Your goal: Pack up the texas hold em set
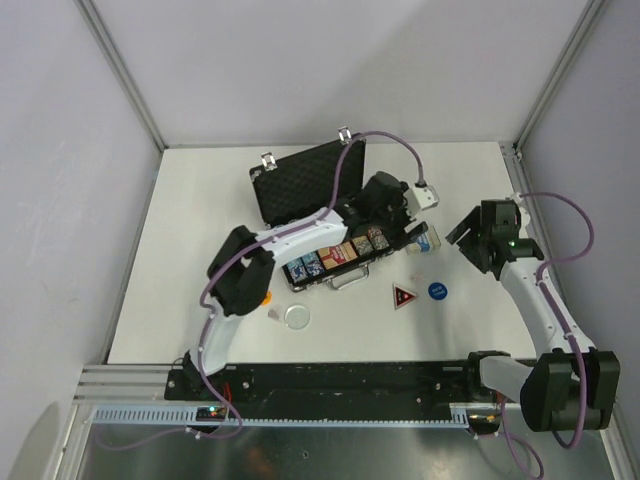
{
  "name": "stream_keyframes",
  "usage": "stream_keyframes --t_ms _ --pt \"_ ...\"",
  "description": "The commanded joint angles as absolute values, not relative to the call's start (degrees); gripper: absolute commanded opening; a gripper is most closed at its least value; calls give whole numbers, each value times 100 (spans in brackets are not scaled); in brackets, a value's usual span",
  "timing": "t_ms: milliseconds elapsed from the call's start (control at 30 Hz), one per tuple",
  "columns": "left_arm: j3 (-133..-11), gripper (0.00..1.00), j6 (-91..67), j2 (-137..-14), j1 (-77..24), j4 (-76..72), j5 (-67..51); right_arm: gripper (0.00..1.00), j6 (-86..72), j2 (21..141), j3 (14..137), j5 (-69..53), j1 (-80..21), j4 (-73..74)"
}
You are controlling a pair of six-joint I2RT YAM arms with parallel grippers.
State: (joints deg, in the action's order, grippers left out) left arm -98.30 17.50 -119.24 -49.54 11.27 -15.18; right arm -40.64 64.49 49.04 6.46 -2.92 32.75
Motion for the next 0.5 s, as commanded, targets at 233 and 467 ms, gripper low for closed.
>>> stream_keyframes --t_ms 233,467 --pt "-11401 89 1465 -13195 -5273 1101 -1143 74 -4534 6252 5150 961 554 3976" --pt "-11680 91 1524 -13697 -5277 1106 -1075 74 -4422 5862 5115 1081 675 4347"
